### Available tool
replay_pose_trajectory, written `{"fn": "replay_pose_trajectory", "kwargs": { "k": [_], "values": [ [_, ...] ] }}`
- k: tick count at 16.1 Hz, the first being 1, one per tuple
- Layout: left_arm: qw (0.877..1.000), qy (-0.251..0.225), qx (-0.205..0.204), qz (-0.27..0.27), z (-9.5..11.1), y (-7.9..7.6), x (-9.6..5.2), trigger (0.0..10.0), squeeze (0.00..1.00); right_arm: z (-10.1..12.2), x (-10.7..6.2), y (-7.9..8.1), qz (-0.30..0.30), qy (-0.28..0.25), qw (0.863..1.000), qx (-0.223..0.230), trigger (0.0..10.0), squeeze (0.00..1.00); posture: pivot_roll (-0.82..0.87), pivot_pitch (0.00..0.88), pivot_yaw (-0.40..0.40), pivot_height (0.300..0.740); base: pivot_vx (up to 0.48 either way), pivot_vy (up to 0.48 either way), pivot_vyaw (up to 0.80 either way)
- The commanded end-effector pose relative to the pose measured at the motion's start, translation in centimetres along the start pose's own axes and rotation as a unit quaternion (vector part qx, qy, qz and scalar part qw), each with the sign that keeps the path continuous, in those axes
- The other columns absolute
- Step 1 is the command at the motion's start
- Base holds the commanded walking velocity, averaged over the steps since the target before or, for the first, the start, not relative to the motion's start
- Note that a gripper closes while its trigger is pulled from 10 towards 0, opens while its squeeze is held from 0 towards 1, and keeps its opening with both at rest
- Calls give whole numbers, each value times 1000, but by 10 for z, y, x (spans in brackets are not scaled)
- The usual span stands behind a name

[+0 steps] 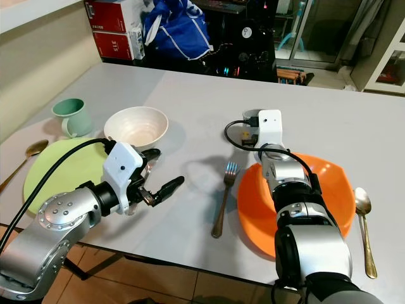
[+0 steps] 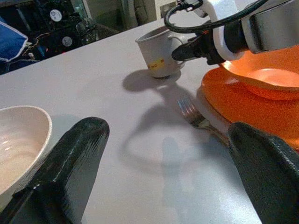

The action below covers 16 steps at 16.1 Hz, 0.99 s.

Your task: Setting the table

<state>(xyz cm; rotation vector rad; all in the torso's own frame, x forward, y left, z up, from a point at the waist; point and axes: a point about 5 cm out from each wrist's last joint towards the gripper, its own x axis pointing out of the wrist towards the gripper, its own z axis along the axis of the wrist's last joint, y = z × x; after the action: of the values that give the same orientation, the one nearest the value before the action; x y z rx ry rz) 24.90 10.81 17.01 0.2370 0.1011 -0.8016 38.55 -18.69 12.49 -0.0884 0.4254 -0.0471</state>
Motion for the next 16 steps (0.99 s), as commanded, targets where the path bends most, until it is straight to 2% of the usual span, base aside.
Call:
{"fn": "replay_pose_trajectory", "kwargs": {
  "k": [1, 3, 5, 6, 16],
  "values": [
    [1000, 3, 4, -13, 1, -4, -1, 10000, 0, 4, 1, -1, -4, 0, 1000, -3, 10000, 0, 9, 0, 26, 740, 0, 0, 0],
    [1000, 2, 5, -14, 2, -4, -1, 10000, 0, 3, 1, -2, -4, 3, 1000, 1, 10000, 0, 9, 0, 26, 740, 0, 0, 0],
    [1000, 2, 5, -14, 3, -3, -1, 10000, 0, 4, 1, -1, 4, 3, 1000, 14, 10000, 780, 4, 0, 33, 740, 0, 0, 0],
    [1000, 1, 5, -14, 3, -2, 0, 10000, 0, 6, 1, -1, 5, 1, 1000, 20, 10000, 1000, 3, 0, 35, 740, 0, 0, 0],
    [1000, -2, 7, -17, 4, -2, 3, 10000, 0, 11, 0, 0, 13, -6, 999, 39, 10000, 1000, -3, 0, 36, 740, 0, 0, 0]
  ]
}}
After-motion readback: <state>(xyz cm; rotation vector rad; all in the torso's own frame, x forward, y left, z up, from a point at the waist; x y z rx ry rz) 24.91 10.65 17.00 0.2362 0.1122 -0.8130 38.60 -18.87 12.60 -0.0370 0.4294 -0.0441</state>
